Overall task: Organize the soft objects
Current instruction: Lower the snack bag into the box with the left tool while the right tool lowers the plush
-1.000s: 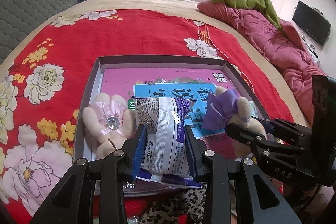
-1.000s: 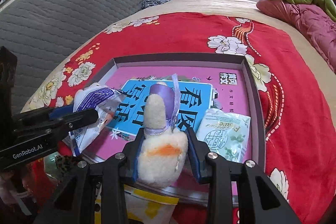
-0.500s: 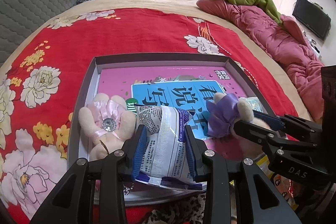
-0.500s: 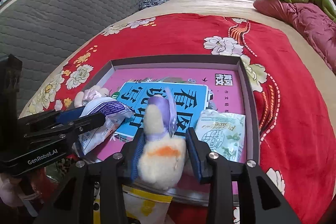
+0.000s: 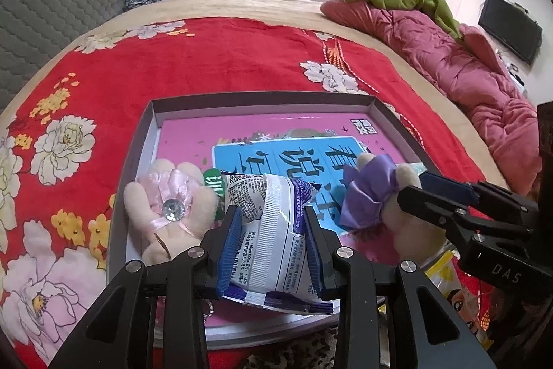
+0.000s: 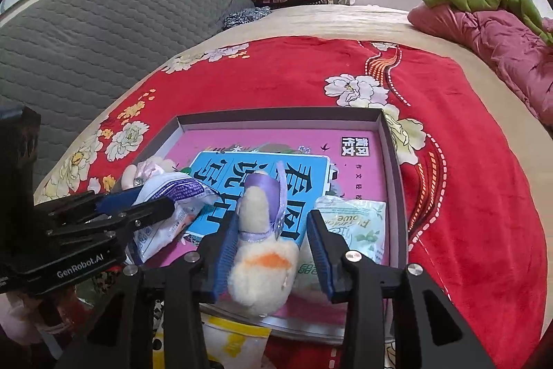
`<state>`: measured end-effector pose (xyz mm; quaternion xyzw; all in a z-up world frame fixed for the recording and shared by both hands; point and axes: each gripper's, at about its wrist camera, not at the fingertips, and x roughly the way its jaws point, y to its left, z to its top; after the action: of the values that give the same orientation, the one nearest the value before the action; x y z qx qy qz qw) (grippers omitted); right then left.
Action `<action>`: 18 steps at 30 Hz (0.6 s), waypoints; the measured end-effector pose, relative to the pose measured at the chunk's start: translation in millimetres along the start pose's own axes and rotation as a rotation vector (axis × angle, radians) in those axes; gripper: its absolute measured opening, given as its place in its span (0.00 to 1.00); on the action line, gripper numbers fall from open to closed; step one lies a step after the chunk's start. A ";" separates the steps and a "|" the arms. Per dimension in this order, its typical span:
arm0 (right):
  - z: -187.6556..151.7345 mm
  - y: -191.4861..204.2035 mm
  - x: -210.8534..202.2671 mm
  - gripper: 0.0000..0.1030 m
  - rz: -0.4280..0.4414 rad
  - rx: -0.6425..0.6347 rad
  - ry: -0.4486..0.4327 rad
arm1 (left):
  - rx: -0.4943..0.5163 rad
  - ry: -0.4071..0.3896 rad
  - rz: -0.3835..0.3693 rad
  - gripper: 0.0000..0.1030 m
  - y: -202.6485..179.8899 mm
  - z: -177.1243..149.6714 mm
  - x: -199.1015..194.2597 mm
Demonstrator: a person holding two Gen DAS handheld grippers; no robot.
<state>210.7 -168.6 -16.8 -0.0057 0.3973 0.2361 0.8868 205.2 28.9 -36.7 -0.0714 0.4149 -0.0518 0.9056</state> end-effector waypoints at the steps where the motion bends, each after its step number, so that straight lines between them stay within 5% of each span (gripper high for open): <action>1: -0.2 0.0 -0.4 0.42 0.000 0.001 -0.001 | 0.007 -0.001 0.002 0.35 -1.5 0.0 -0.1; 18: 0.7 -3.5 -4.8 0.47 -0.012 0.011 -0.029 | 0.043 0.020 -0.005 0.35 -7.9 -1.7 1.9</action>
<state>209.9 -173.6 -13.5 0.0001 0.3856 0.2288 0.8939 204.8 20.7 -37.8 -0.0522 0.4224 -0.0635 0.9027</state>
